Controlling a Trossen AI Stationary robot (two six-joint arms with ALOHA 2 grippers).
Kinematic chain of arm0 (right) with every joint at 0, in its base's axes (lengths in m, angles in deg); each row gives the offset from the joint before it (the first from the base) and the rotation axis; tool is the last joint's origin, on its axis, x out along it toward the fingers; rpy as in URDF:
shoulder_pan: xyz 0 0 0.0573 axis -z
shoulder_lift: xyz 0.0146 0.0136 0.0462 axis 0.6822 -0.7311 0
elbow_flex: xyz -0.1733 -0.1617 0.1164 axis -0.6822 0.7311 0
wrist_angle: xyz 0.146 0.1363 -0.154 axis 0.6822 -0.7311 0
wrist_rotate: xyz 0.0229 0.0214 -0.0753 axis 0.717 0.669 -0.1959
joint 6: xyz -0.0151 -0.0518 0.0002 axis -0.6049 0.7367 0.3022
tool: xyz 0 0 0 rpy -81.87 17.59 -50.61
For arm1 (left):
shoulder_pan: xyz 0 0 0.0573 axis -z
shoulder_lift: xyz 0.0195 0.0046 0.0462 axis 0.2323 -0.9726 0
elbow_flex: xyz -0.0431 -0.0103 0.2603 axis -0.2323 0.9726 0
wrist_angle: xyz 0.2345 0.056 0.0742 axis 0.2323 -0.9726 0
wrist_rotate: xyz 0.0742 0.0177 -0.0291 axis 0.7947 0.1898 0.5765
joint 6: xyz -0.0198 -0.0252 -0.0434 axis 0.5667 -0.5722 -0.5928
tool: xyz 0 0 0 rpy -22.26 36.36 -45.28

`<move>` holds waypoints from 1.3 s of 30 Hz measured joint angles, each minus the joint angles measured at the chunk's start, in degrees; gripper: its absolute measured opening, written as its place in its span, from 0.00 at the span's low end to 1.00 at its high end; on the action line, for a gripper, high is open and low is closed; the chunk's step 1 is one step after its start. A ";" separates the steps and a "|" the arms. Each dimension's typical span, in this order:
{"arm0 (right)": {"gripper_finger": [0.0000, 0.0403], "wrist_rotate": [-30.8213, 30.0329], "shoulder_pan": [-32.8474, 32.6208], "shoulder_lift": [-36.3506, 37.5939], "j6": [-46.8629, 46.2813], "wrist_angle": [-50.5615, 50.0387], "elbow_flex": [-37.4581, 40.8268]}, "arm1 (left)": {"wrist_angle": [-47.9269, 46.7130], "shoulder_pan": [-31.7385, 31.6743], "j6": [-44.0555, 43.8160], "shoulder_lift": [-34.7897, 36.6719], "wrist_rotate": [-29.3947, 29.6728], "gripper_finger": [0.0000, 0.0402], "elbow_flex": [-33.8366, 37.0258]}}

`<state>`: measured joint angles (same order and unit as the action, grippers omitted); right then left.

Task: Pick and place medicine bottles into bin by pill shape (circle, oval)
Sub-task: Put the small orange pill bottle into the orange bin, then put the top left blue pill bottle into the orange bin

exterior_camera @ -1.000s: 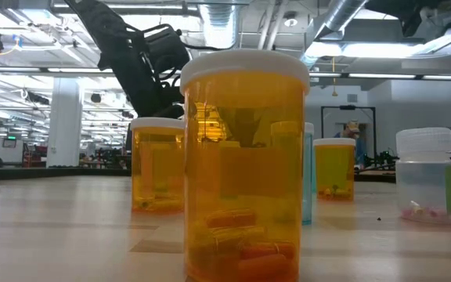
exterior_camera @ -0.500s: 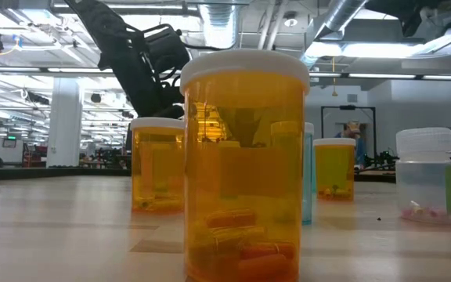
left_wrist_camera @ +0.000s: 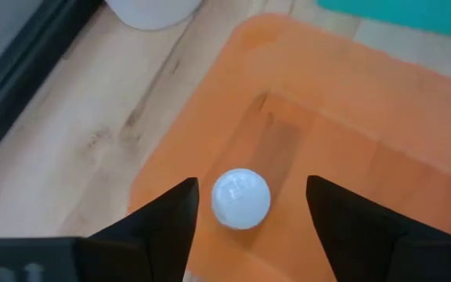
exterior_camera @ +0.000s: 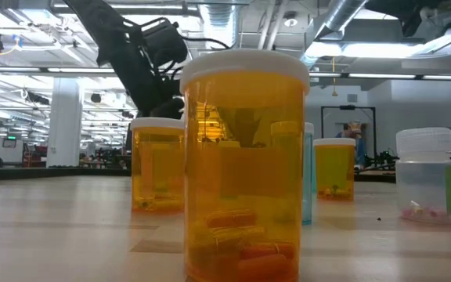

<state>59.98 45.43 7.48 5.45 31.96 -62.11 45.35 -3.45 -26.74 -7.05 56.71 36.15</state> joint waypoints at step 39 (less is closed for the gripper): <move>0.43 0.01 0.00 -0.01 0.04 0.00 0.00 | -2.03 34.91 -21.64 15.12 10.60 0.56 6.79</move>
<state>59.99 45.43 7.47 5.49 31.96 -62.11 43.33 31.46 -48.37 8.06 67.31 42.93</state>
